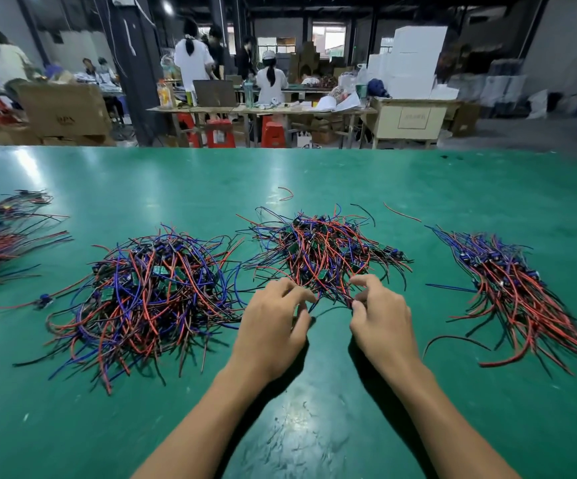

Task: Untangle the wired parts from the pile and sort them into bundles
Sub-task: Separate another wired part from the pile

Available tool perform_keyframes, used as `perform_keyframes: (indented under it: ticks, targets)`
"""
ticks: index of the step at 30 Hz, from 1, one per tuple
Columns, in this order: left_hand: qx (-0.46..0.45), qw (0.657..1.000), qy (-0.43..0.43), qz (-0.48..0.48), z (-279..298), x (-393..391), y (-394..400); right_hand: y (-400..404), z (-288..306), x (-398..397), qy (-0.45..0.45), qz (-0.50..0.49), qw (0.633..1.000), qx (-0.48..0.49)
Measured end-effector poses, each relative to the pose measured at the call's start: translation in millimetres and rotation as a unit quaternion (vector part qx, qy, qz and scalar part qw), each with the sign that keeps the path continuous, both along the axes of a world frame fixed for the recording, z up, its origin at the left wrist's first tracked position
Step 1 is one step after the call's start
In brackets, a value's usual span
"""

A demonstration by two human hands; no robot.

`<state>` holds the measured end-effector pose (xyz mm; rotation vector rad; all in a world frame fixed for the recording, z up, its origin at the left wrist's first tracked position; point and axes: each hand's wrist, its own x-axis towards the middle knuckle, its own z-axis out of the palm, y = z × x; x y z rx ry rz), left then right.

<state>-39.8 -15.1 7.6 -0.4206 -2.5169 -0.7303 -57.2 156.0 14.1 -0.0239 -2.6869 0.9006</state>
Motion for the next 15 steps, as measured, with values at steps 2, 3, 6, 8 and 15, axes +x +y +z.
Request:
perform_keyframes:
  ticks: [2, 3, 6, 8, 15]
  targets:
    - [0.072, 0.997, -0.025, -0.001, -1, 0, 4, 3, -1, 1, -0.004, 0.003, 0.995, -0.099]
    - [0.117, 0.992, -0.038, 0.001, -2, -1, 6, 3, 0, 1, -0.012, 0.006, 0.990, -0.144]
    - [0.238, 0.966, -0.103, 0.026, -1, -4, 9, 5, 4, 0, -0.088, 0.037, 0.933, -0.346]
    - [0.345, 0.923, -0.166, 0.021, 1, -4, 9, 5, 8, 2, -0.178, 0.077, 0.835, -0.515]
    - [0.490, 0.816, -0.301, -0.061, 15, 2, 14, 8, 18, 11, -0.297, 0.179, 0.753, -0.559]
